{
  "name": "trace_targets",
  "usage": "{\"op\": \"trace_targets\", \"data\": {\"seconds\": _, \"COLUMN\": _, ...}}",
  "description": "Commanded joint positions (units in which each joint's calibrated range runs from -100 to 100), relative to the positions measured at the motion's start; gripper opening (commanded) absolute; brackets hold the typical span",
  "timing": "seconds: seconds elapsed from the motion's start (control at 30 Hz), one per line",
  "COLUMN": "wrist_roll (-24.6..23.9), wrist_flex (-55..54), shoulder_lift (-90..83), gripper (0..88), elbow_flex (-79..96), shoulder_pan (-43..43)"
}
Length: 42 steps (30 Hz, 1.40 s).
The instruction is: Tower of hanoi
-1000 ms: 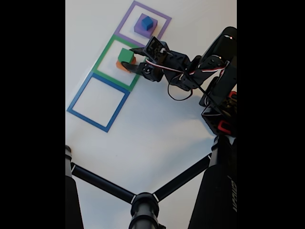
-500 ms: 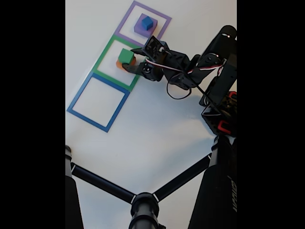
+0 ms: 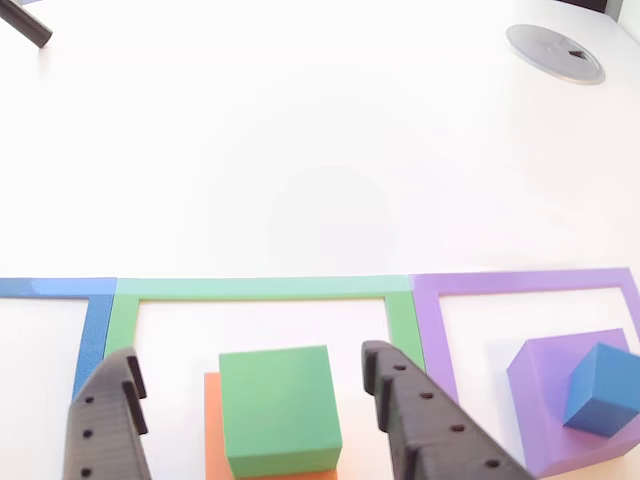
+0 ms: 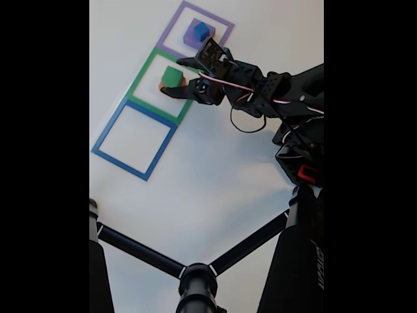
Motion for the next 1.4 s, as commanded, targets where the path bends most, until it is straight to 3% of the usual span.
{"op": "trace_targets", "data": {"seconds": 0.0, "wrist_roll": 0.0, "wrist_flex": 31.27, "shoulder_lift": -21.42, "gripper": 6.3, "elbow_flex": -9.84, "shoulder_pan": 2.21}}
{"op": "trace_targets", "data": {"seconds": 0.03, "wrist_roll": 0.0, "wrist_flex": 37.75, "shoulder_lift": -24.49, "gripper": 0.7, "elbow_flex": -12.57, "shoulder_pan": 2.59}}
{"op": "trace_targets", "data": {"seconds": 0.33, "wrist_roll": 0.0, "wrist_flex": 96.38, "shoulder_lift": -37.49, "gripper": 0.2, "elbow_flex": -55.3, "shoulder_pan": 7.1}}
{"op": "trace_targets", "data": {"seconds": 0.53, "wrist_roll": 0.0, "wrist_flex": 120.1, "shoulder_lift": -32.08, "gripper": 0.2, "elbow_flex": -85.57, "shoulder_pan": 14.58}}
{"op": "trace_targets", "data": {"seconds": 0.87, "wrist_roll": 0.0, "wrist_flex": 122.93, "shoulder_lift": -31.35, "gripper": 0.2, "elbow_flex": -88.75, "shoulder_pan": 29.73}}
{"op": "trace_targets", "data": {"seconds": 1.2, "wrist_roll": 0.0, "wrist_flex": 121.88, "shoulder_lift": -31.03, "gripper": 0.7, "elbow_flex": -82.39, "shoulder_pan": 37.11}}
{"op": "trace_targets", "data": {"seconds": 1.37, "wrist_roll": 0.0, "wrist_flex": 110.79, "shoulder_lift": -33.21, "gripper": 18.9, "elbow_flex": -64.39, "shoulder_pan": 40.66}}
